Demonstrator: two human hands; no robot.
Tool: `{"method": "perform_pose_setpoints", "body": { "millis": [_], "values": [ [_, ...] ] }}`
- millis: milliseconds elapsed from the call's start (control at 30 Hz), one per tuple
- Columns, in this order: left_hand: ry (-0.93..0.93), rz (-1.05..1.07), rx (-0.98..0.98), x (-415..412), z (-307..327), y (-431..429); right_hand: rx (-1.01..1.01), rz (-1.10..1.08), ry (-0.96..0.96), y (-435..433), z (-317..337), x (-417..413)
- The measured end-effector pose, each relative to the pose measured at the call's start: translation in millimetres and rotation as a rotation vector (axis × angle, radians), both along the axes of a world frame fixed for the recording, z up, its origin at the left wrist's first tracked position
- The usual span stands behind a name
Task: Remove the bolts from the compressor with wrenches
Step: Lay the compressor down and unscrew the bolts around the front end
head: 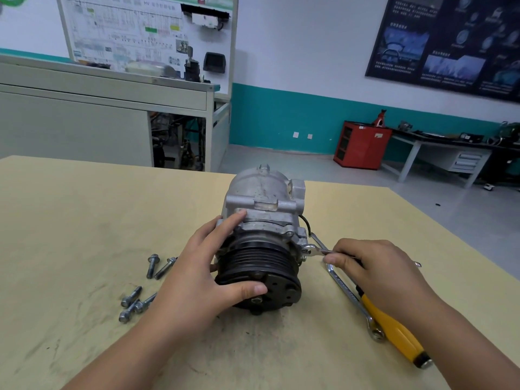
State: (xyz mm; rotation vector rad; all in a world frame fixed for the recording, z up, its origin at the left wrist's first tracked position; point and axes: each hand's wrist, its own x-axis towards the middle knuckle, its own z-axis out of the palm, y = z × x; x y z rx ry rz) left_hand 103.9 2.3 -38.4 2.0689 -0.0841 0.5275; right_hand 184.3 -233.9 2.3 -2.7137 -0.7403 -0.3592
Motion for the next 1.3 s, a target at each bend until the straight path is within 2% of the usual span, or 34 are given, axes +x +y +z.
{"method": "perform_pose_setpoints", "body": {
  "millis": [267,367,467,600,700,800,1000,1100,1200,1233,1300],
  "values": [
    [-0.046,-0.039,-0.058,1,-1,-1,-0.293,-0.059,-0.047,9,19,-5],
    [-0.041,-0.042,-0.060,0,0,-1,-0.468,-0.101,-0.080,18,36,-12],
    [-0.023,-0.040,-0.060,0,1,-1,-0.635,-0.120,-0.180,36,57,-19],
    [-0.021,-0.038,-0.056,0,1,0,-0.776,-0.037,-0.402,58,65,-24],
    [-0.016,-0.043,-0.043,0,1,0,-0.809,-0.042,-0.420,46,68,-20],
    [-0.023,-0.038,-0.037,0,2,0,-0.747,-0.067,-0.313,25,57,-19],
    [-0.036,-0.034,-0.028,0,0,0,-0.559,-0.095,-0.378,12,35,-23],
    [-0.042,-0.030,-0.027,1,-1,2,-0.373,-0.151,-0.325,4,39,-21],
    [-0.050,-0.031,-0.031,2,-2,2,-0.155,-0.161,-0.120,-5,32,-20],
    [-0.055,-0.030,-0.022,2,-2,2,-0.057,-0.144,0.000,-8,27,-21],
    [-0.066,-0.024,-0.008,2,-3,2,0.265,-0.088,0.351,-12,17,-21]
  ]
}}
